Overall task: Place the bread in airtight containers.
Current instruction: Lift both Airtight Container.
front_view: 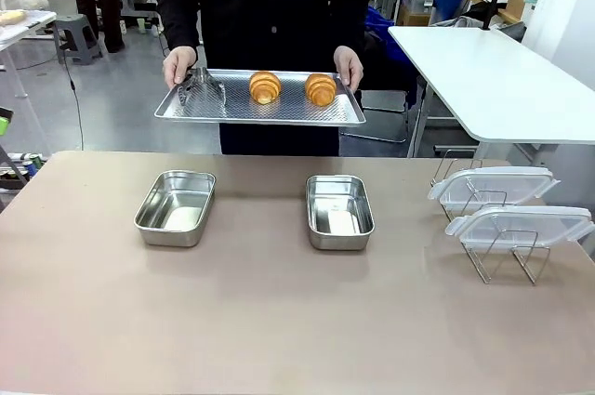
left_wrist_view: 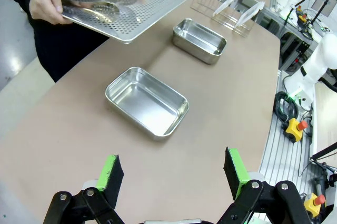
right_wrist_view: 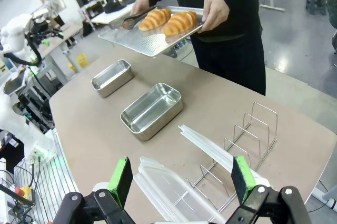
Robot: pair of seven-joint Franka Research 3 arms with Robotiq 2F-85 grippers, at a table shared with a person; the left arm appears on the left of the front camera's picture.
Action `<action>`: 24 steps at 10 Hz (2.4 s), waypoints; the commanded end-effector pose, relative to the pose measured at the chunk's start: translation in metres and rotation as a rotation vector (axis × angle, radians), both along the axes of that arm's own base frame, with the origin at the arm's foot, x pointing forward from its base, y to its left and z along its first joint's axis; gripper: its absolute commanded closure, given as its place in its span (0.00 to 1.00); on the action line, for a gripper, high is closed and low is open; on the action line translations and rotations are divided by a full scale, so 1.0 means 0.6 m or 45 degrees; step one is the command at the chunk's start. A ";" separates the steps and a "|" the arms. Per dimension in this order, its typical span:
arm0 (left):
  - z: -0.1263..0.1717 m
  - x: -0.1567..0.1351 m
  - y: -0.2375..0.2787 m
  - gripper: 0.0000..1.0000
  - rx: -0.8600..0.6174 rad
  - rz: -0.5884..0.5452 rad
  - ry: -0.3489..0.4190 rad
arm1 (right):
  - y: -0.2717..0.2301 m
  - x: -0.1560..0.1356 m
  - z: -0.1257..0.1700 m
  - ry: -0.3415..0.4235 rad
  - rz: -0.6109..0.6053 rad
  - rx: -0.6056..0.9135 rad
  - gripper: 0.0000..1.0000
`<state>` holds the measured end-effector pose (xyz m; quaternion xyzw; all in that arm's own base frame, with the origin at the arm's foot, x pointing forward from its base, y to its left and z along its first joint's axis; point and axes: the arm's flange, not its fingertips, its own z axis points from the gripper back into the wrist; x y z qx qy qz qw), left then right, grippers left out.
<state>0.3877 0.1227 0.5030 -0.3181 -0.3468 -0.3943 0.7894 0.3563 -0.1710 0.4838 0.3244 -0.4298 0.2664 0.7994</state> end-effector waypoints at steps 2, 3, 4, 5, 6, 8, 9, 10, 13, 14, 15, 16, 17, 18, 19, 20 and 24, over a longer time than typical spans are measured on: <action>0.036 0.042 -0.062 0.00 0.162 0.054 0.115 | 0.073 0.051 0.040 0.093 -0.126 -0.066 0.00; 0.052 0.073 -0.095 0.00 0.202 0.086 0.222 | 0.122 0.077 0.063 0.142 -0.179 -0.128 0.00; 0.059 0.109 -0.130 0.00 0.261 0.139 0.341 | 0.176 0.103 0.088 0.198 -0.221 -0.157 0.00; 0.054 0.149 -0.160 0.00 0.344 0.268 0.473 | 0.242 0.128 0.106 0.272 -0.274 -0.229 0.00; 0.051 0.174 -0.190 0.00 0.415 0.401 0.538 | 0.304 0.147 0.114 0.370 -0.369 -0.302 0.00; 0.050 0.192 -0.226 0.00 0.483 0.604 0.630 | 0.421 0.175 0.097 0.539 -0.511 -0.465 0.00; 0.039 0.195 -0.233 0.00 0.478 0.721 0.686 | 0.472 0.190 0.073 0.602 -0.530 -0.517 0.00; 0.023 0.199 -0.238 0.00 0.461 0.831 0.720 | 0.506 0.207 0.048 0.700 -0.496 -0.548 0.00; -0.038 0.207 -0.240 0.00 0.395 1.023 0.730 | 0.537 0.239 -0.013 0.863 -0.466 -0.575 0.00; -0.053 0.206 -0.243 0.00 0.397 1.046 0.736 | 0.518 0.247 -0.016 0.905 -0.426 -0.514 0.00; -0.043 0.189 -0.235 0.00 0.453 1.006 0.798 | 0.543 0.215 -0.038 0.818 -0.485 -0.619 0.00; -0.041 0.212 -0.230 0.00 0.402 1.000 0.753 | 0.543 0.215 -0.038 0.818 -0.485 -0.619 0.00; -0.041 0.212 -0.230 0.00 0.402 1.000 0.753 | 0.543 0.215 -0.038 0.818 -0.485 -0.619 0.00; -0.041 0.212 -0.230 0.00 0.402 1.000 0.753 | 0.543 0.215 -0.038 0.818 -0.485 -0.619 0.00; -0.052 0.208 -0.232 0.00 0.407 1.003 0.765 | 0.542 0.227 -0.035 0.851 -0.459 -0.608 0.00; -0.073 0.232 -0.267 0.00 0.479 1.009 0.757 | 0.586 0.244 -0.051 0.890 -0.481 -0.708 0.00; -0.137 0.263 -0.334 0.00 0.609 0.990 0.742 | 0.670 0.282 -0.109 0.929 -0.563 -0.857 0.00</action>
